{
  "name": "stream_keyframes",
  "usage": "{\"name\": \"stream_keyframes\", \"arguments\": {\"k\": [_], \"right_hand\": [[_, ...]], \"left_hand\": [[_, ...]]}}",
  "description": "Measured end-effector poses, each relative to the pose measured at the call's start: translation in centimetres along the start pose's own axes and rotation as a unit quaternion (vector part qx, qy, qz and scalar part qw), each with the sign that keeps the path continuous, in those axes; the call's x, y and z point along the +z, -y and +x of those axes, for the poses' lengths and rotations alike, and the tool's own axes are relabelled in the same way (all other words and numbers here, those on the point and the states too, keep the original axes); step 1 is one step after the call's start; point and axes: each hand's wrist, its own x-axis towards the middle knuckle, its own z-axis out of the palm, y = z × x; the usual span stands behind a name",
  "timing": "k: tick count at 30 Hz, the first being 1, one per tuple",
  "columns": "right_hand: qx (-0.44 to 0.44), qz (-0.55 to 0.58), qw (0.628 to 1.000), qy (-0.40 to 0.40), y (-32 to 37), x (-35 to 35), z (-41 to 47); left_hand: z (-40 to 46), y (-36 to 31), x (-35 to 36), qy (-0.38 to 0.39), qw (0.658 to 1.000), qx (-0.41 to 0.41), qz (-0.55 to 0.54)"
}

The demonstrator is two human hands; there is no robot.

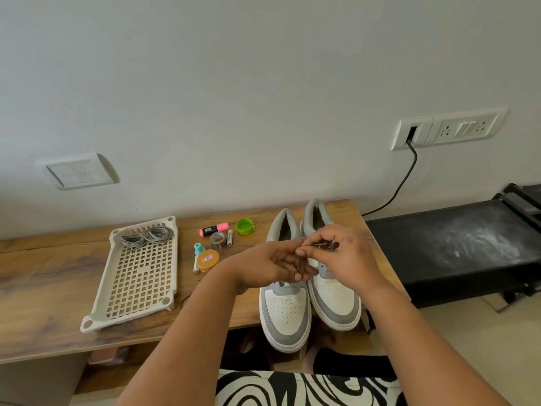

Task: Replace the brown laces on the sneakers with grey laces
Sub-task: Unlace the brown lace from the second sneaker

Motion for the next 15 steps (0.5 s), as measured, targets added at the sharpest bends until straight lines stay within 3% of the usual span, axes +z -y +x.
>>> {"name": "stream_keyframes", "arguments": {"k": [10,15], "right_hand": [[0.136,0.242,0.961,0.002,0.4,-1.0,0.2],[0.185,0.313,0.930,0.054,0.3,-1.2,0.0]], "left_hand": [[-0.5,-0.1,-0.5,0.112,0.977,0.055,-0.176],[-0.9,-0.1,-0.8,0.152,0.964,0.070,-0.207]]}}
